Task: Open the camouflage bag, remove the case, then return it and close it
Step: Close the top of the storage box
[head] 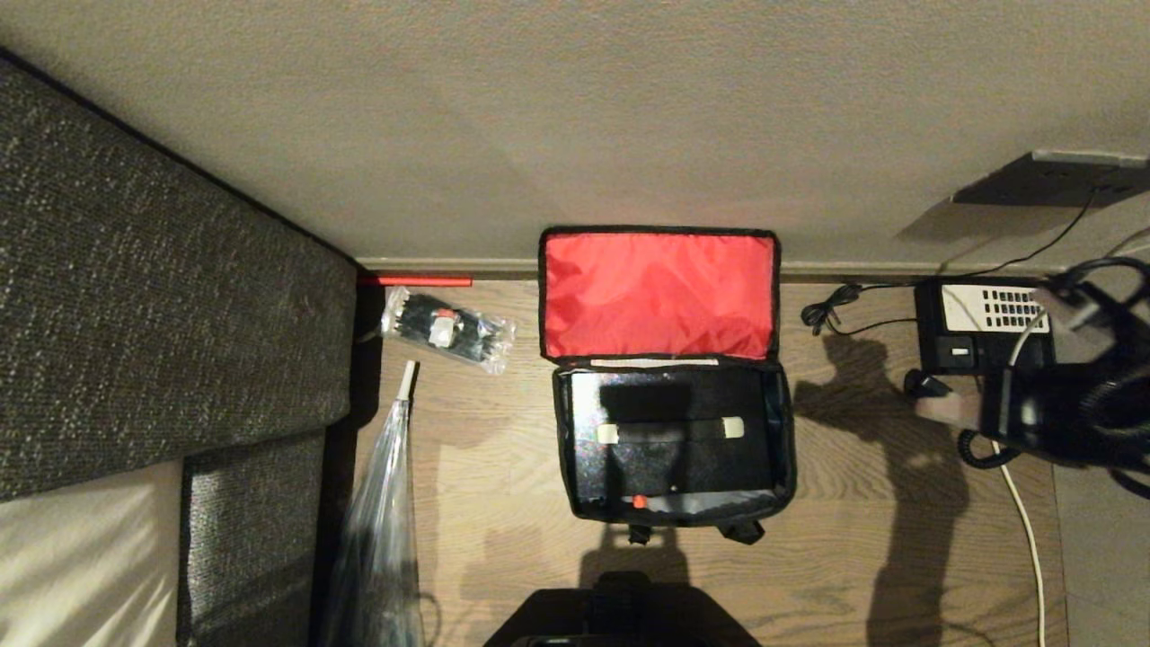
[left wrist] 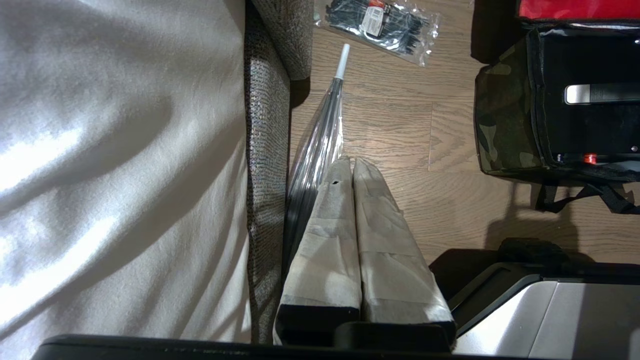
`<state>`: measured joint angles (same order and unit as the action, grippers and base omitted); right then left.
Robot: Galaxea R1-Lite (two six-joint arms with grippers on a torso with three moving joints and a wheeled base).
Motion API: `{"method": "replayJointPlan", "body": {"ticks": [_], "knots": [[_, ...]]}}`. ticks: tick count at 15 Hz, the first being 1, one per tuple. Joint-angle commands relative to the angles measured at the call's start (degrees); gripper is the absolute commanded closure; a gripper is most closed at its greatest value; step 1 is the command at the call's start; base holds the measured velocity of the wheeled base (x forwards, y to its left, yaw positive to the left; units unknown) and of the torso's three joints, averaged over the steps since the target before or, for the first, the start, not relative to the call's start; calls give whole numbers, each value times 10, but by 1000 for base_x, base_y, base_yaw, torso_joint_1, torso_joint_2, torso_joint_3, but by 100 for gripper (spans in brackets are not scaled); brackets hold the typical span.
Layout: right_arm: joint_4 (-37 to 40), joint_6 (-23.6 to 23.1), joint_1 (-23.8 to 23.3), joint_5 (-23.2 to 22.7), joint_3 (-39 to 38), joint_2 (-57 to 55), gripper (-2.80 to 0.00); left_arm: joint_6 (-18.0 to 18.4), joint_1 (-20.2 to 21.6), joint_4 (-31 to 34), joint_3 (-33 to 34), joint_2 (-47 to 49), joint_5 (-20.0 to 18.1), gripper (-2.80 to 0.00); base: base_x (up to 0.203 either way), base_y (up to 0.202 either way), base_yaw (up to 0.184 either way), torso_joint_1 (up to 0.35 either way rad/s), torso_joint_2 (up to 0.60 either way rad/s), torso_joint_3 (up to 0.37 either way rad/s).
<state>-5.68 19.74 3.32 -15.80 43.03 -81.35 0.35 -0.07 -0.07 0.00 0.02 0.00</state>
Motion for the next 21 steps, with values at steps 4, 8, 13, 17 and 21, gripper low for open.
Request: {"method": "replayJointPlan", "body": {"ticks": [4,8,13,17,21], "knots": [[-426,156,-1,-48,158,-416,0,0,0,0,0,0,0,0,0,0,0,0,0,0],[-491,232,-22,-108,219,-447,-280,0,0,0,0,0,0,0,0,0,0,0,0,0],[-516,247,-45,-157,215,-441,-280,0,0,0,0,0,0,0,0,0,0,0,0,0],[-608,402,-49,-219,212,-439,-280,0,0,0,0,0,0,0,0,0,0,0,0,0],[-632,421,-64,-338,212,-426,-280,0,0,0,0,0,0,0,0,0,0,0,0,0]]}}
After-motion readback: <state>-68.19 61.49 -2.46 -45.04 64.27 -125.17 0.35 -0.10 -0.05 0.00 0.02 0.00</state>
